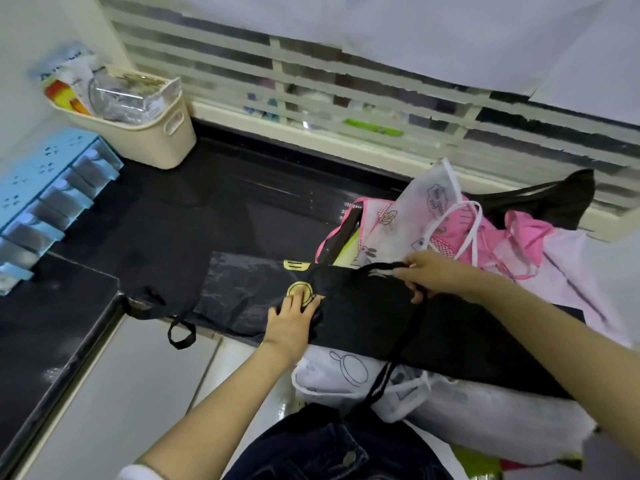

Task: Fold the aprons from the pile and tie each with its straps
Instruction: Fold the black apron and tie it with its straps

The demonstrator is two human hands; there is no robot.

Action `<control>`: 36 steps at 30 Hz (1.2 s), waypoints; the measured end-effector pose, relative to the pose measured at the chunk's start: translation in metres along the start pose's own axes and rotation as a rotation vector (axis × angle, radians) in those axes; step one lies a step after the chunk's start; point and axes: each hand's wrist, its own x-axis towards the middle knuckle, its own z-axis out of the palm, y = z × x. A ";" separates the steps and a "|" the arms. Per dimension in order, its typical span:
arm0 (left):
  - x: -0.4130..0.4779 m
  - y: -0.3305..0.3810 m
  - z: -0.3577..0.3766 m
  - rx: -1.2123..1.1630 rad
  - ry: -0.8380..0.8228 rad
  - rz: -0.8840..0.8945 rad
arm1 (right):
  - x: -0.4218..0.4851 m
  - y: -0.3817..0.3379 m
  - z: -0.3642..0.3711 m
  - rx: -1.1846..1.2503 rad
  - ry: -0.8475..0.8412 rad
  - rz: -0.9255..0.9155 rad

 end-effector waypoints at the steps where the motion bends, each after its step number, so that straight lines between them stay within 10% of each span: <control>1: 0.000 -0.001 -0.002 0.002 -0.014 0.004 | 0.001 -0.010 -0.014 -0.019 0.059 -0.036; 17: 0.022 -0.008 -0.022 -0.129 -0.028 0.032 | 0.105 -0.075 -0.035 -0.363 0.636 -0.452; 21: 0.035 0.000 -0.023 -0.231 0.206 0.069 | 0.116 -0.043 -0.002 -0.431 0.509 -0.543; 26: 0.052 0.015 -0.023 -0.241 0.078 0.094 | 0.127 0.006 0.023 -0.703 0.105 -0.517; 36: 0.057 0.016 -0.022 -0.194 0.080 0.077 | 0.133 -0.010 0.022 -1.011 0.278 -0.545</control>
